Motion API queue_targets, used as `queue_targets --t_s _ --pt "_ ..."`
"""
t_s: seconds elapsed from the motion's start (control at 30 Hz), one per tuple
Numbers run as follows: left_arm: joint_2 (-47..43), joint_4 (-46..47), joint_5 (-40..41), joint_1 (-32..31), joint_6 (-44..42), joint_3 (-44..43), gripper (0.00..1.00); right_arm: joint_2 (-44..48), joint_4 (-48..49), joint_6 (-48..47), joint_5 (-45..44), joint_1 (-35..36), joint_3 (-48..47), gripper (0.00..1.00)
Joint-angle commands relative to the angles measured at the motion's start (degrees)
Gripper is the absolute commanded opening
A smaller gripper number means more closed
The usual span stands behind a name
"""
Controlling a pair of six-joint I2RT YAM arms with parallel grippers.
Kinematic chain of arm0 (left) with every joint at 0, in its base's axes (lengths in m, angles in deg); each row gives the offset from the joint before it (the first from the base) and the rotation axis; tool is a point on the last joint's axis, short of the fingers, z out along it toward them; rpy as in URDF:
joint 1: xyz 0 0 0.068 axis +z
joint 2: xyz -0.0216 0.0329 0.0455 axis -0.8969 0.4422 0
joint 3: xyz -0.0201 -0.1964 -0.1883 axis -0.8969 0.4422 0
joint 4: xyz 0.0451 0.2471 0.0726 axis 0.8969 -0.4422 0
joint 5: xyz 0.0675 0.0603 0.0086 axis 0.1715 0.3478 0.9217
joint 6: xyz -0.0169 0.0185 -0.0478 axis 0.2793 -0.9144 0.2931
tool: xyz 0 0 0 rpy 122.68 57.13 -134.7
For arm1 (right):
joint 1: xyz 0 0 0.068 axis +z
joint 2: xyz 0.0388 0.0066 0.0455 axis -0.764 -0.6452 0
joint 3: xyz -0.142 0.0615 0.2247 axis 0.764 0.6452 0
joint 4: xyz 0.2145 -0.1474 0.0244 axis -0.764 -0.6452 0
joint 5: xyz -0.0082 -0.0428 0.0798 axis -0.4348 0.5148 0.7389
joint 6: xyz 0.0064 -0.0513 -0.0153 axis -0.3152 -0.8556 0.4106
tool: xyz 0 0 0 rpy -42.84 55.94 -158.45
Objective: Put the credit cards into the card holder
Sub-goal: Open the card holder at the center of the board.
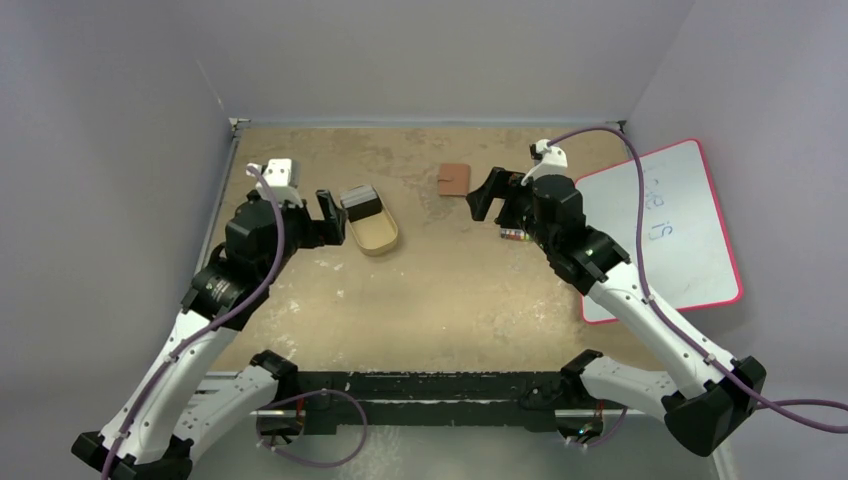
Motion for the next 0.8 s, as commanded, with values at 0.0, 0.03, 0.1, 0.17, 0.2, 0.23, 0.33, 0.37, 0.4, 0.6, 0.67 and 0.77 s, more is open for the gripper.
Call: queue_targets --t_s 0.0,0.03,0.1,0.17,0.2,0.23,0.33,0.37,0.4,0.6,0.67,0.77 --pt "1.3 4.3 -1.4 0.5 -3.9 0.1 0.98 0.7 2.8 -0.9 0.0 -0.3 -1.3 0.99" --pt "1.9 4.6 -1.8 0.5 -4.8 -0.1 0.98 0.8 2.9 -1.0 0.1 -0.3 -1.2 0.99" --pt "3.1 5.2 -2.5 0.5 -7.3 0.3 0.97 0.9 3.2 -1.4 0.2 -0.3 -1.1 0.99" --pt "4.8 5.0 -1.3 0.5 -10.4 0.2 0.97 0.8 3.0 -1.6 0.4 -0.3 -1.3 0.99" --pt "6.0 4.5 -1.0 0.5 -12.3 0.0 0.97 0.9 3.0 -1.7 0.6 -0.3 -1.4 0.99" --pt "7.9 4.3 -0.9 0.5 -14.5 -0.1 0.96 1.0 3.0 -1.8 0.6 -0.3 -1.3 0.99" --pt "13.2 4.2 -4.0 0.5 -22.6 -0.2 0.88 1.9 3.5 -2.0 0.6 -0.3 -0.7 0.99" --pt "15.1 4.5 -5.3 0.5 -24.1 -0.5 0.84 2.5 3.9 -2.3 0.6 -0.3 0.0 0.99" --pt "17.1 5.1 -5.1 0.5 -24.5 -0.9 0.83 2.9 4.3 -2.4 0.7 -0.3 0.6 0.99" --pt "30.6 11.4 -2.8 0.5 -29.2 -5.2 0.80 3.6 5.0 -3.7 1.1 -0.3 0.6 0.99" --pt "32.8 13.1 -2.3 0.5 -29.6 -6.1 0.80 3.6 6.1 -4.5 0.5 -0.3 0.9 0.99" --pt "33.5 14.5 -4.4 0.5 -29.2 -6.4 0.80 2.7 9.1 -6.2 0.2 -0.3 1.6 0.99"
